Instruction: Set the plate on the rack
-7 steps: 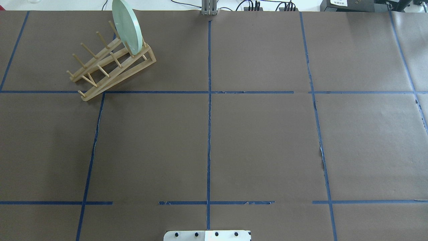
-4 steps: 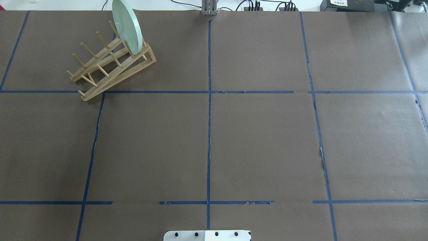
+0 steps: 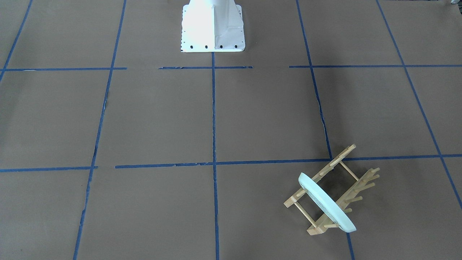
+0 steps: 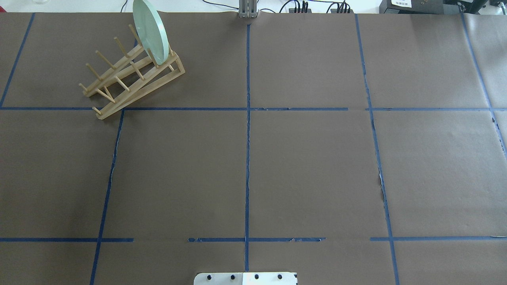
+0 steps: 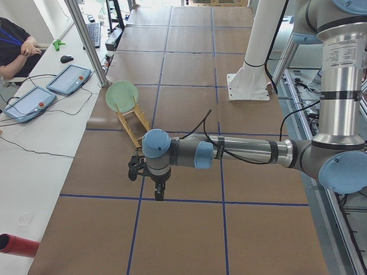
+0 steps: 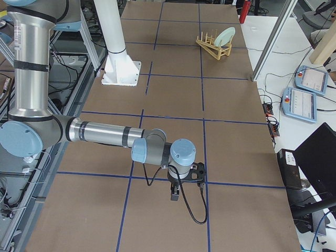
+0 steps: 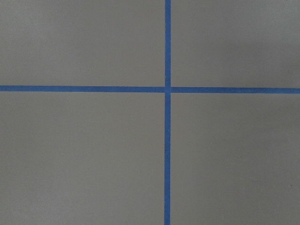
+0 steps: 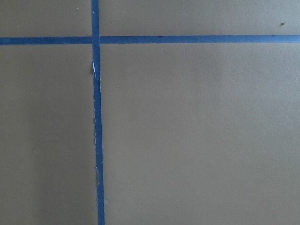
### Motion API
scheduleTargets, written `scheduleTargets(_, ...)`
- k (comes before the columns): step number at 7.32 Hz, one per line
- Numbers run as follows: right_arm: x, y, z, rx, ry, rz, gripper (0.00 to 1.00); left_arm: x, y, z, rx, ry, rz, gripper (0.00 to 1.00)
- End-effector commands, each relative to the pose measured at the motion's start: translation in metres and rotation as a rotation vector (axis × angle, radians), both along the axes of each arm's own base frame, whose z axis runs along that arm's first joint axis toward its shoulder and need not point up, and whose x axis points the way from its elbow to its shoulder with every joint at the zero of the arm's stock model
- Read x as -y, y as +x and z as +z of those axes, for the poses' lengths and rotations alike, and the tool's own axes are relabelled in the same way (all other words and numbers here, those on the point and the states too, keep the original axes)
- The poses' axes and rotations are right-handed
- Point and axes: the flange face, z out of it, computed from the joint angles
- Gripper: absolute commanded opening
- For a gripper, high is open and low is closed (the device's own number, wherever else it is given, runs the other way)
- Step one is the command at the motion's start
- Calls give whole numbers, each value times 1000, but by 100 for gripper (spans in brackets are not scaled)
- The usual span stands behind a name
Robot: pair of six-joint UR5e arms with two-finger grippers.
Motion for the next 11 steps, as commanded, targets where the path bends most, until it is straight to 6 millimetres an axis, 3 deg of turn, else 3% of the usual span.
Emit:
scheduleTargets(1, 0, 0, 0, 0, -1, 1, 100, -1, -3, 3, 22, 7, 4, 100)
scheduleTargets(3, 0, 0, 1, 0, -1, 0, 100, -1, -9, 4, 51, 72, 63, 100)
scheduleTargets(11, 0, 0, 1, 0, -2, 1, 100, -9, -8, 13, 36, 51, 63, 100)
